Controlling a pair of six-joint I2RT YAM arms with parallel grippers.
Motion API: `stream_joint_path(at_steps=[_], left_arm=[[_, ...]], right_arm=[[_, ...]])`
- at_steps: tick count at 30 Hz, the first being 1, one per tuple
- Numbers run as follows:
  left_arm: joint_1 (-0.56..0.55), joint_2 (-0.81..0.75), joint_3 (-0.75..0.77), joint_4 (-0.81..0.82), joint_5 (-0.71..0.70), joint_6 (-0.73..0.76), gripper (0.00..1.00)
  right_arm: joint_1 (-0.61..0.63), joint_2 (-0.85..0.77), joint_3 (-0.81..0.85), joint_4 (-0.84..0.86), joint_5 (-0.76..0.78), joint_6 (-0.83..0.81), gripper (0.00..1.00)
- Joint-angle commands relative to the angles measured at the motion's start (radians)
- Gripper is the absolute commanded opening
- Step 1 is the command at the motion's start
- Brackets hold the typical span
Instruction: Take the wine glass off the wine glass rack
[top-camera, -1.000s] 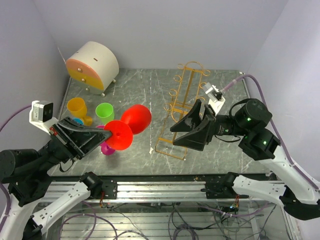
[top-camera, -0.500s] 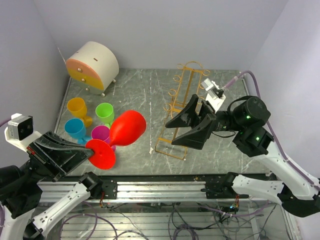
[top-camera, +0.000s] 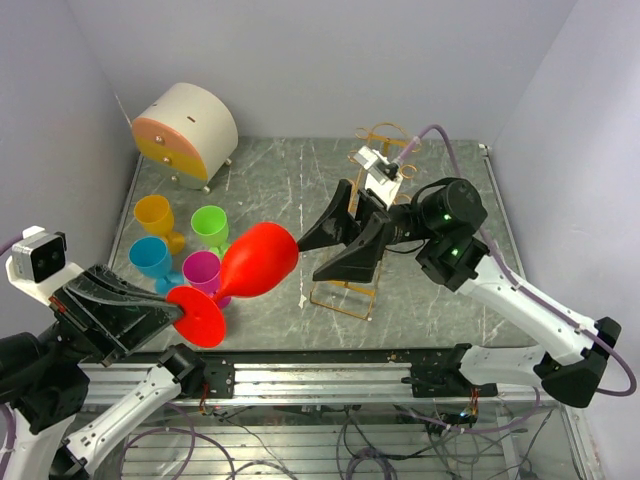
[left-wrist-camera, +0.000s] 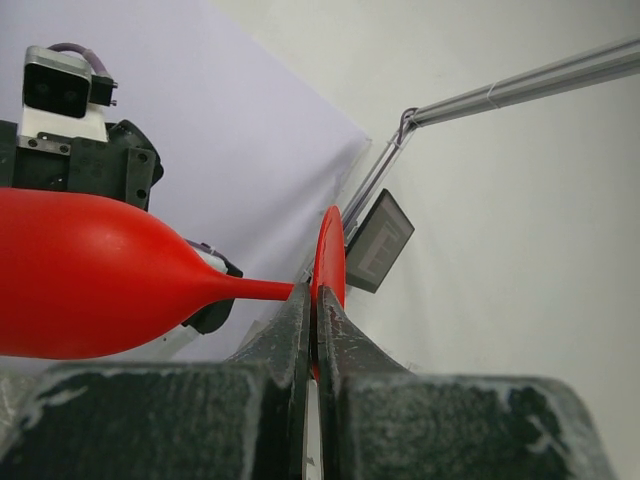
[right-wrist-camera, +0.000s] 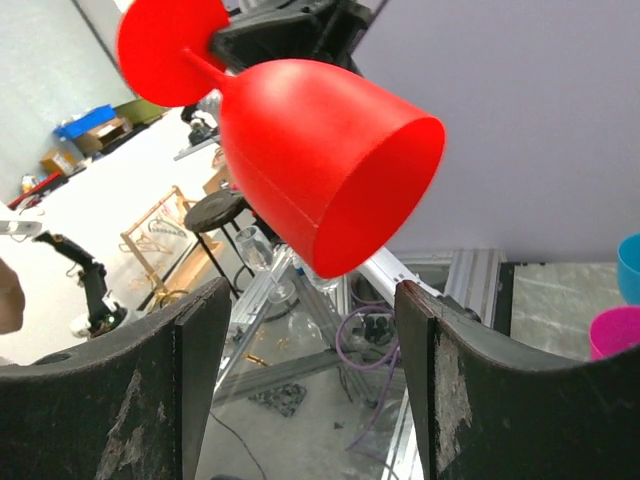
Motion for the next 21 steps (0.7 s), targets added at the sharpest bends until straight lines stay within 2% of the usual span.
stream_joint_path(at_steps=[1,5,21], left_arm=[[0.012,-0.008,-0.015,0.062,0.030,-0.018,0.07],[0.013,-0.016,-0.037,0.065,0.024,-0.013,0.07],[0.035,-0.021,-0.132,0.278,0.049,-0.098,0.07]], right_arm=[[0.003,-0.028,-0.026,0.230,-0.042,0.086,0.66],[0.004,-0.015,-0.028,0.338,-0.064,0.154,0.65],[0.006,0.031,-0.030,0.354,-0.047,0.172,0.61]])
